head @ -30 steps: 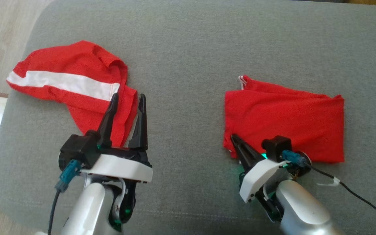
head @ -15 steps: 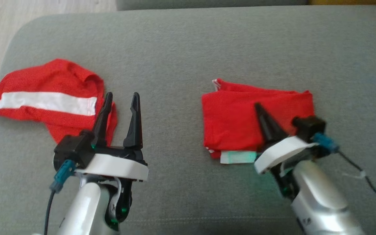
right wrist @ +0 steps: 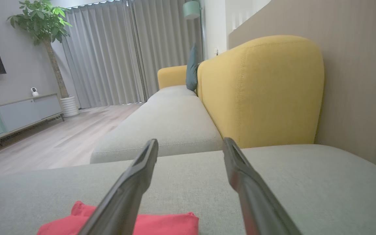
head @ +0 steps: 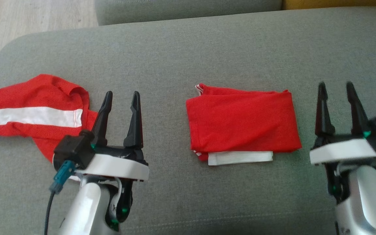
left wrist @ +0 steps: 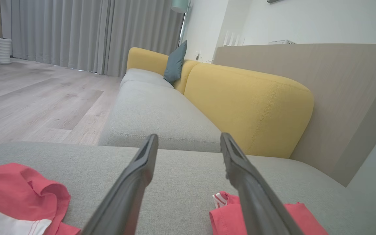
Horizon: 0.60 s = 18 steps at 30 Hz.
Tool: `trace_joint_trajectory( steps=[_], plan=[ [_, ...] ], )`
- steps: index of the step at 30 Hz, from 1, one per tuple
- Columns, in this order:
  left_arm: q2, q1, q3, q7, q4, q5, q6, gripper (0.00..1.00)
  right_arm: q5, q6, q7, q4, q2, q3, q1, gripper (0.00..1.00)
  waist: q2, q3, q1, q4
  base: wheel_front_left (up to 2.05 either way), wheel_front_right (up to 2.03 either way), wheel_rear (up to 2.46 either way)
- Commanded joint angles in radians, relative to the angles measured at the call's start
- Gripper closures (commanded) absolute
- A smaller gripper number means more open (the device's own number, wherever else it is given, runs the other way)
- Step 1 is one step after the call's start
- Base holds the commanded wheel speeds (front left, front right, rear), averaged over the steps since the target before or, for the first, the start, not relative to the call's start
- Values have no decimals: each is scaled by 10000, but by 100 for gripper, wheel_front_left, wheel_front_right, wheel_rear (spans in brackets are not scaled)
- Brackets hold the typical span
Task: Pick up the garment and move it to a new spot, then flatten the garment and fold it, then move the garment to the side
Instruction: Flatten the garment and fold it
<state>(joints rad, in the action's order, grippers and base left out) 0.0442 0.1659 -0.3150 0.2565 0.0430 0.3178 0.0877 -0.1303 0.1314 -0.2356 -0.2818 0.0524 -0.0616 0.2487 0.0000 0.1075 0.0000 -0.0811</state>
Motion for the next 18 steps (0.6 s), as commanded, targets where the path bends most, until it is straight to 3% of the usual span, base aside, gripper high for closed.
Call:
trace_joint_trajectory(
  steps=[1,8,18],
  plan=[
    [60,193,240,53,-315,-45,-8,0,83,-7,110,468,-22,140,-41,0,0,-21,0,-15,0,0,0],
    [60,4,254,53,-219,-68,-49,0,-167,-7,206,828,-22,-101,-939,0,0,-93,0,-77,0,0,0],
    [60,21,291,53,-331,-72,-29,0,-335,-7,381,777,-22,-120,-1006,0,0,3,0,0,0,0,0]
  ],
)
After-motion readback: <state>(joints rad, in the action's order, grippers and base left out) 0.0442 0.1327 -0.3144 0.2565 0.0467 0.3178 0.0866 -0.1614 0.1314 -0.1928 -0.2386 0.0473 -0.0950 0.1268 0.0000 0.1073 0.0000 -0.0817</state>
